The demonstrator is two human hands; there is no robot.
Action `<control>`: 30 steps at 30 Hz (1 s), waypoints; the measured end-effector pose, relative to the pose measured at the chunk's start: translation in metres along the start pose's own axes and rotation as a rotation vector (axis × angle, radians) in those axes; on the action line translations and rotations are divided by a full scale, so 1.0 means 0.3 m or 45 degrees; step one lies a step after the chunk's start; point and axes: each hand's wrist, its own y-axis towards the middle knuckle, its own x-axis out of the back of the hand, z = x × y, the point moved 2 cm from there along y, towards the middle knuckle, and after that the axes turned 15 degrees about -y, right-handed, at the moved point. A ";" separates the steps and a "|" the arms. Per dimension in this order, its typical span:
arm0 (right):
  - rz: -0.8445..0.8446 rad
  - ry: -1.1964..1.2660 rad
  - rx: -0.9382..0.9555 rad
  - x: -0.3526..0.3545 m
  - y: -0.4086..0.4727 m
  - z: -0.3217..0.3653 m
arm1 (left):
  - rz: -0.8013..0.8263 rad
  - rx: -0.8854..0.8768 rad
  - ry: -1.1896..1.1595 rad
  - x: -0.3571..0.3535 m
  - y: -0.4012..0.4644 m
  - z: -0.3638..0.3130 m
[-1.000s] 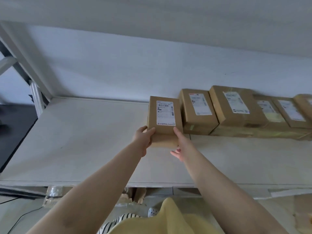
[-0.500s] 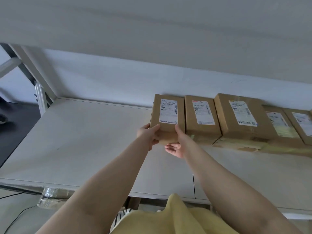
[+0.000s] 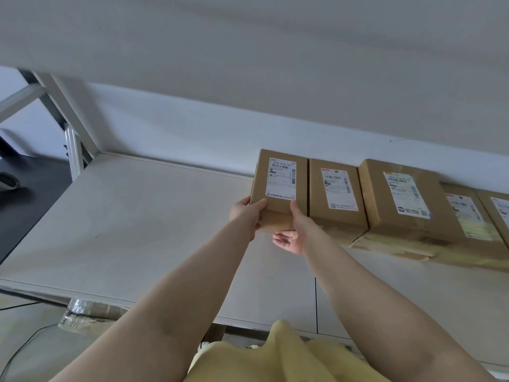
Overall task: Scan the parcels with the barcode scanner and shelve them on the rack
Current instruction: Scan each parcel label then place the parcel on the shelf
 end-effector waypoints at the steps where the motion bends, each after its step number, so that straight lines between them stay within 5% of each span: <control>1: -0.001 -0.001 -0.002 0.000 -0.001 0.001 | -0.002 -0.004 -0.003 0.000 0.002 0.001; 15: 0.041 0.080 0.044 -0.032 -0.055 -0.108 | -0.045 0.134 0.182 0.137 -0.109 -0.036; 30: 0.379 -0.225 0.174 -0.752 -0.330 -0.523 | -0.391 -0.061 -0.559 1.138 -0.402 -0.101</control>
